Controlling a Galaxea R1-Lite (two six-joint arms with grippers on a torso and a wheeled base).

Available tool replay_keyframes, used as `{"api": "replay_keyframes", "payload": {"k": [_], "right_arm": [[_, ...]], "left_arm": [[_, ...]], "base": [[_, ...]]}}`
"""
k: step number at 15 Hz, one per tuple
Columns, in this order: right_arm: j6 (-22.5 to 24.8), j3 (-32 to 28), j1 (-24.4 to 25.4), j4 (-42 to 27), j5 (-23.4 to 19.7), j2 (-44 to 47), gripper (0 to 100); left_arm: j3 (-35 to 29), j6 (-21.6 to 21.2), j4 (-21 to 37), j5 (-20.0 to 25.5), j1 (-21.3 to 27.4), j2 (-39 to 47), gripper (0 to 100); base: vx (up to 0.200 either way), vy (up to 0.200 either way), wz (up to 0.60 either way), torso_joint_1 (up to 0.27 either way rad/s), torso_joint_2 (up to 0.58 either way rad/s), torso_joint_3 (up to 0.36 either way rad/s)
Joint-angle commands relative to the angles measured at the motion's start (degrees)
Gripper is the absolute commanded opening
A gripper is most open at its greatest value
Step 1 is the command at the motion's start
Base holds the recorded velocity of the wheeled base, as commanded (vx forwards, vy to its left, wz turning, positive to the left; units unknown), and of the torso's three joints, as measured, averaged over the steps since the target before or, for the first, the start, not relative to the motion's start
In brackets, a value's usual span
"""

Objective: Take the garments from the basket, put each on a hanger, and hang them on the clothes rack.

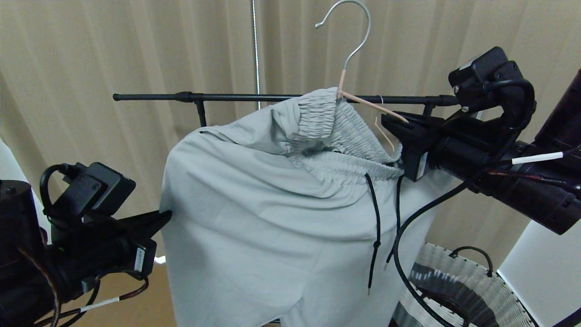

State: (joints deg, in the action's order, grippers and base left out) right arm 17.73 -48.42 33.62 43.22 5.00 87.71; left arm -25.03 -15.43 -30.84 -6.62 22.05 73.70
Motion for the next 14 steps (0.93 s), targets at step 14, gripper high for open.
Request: {"api": "replay_keyframes", "payload": {"k": [14], "right_arm": [[-1.11,0.34,-5.41,-0.15,0.63,-0.52,0]], "left_arm": [[4.37,-2.94,-0.01,-0.15,-8.43,1.09,0]], "base": [[0.0,0.0,0.0,0.0,0.0,0.0]]}}
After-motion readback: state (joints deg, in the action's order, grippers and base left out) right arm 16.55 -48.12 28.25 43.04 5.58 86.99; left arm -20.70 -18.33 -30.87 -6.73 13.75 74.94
